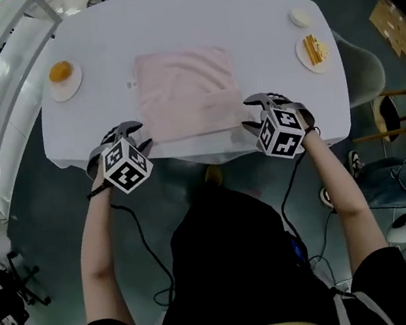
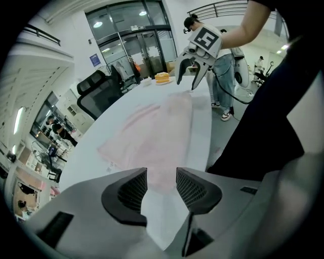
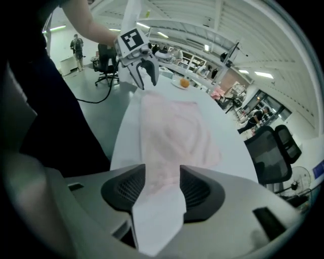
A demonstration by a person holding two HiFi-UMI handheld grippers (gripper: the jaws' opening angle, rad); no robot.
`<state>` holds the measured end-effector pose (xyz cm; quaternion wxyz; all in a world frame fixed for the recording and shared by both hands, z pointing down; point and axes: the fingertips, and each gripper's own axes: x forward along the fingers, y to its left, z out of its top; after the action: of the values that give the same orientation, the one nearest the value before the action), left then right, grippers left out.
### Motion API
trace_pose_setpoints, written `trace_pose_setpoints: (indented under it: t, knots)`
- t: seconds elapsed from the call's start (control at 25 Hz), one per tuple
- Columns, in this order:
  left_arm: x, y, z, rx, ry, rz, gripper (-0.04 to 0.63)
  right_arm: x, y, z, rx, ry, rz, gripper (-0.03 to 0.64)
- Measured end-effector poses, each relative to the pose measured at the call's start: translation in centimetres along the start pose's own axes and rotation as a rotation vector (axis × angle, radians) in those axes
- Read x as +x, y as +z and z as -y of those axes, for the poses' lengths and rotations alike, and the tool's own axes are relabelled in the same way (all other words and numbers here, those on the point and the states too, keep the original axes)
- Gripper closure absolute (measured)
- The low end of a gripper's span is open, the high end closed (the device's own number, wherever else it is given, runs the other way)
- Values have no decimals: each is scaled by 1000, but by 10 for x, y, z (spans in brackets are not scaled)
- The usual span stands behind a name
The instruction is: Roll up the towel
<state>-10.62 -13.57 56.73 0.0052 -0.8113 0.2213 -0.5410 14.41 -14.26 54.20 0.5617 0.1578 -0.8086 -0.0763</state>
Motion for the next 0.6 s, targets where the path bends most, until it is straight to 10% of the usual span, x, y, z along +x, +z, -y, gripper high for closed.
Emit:
trace_pose_setpoints:
  t: [0.6]
  knots:
    - [55,-14,27,53,-124,-117,411,54,-9,-31,-134,88,-51,454]
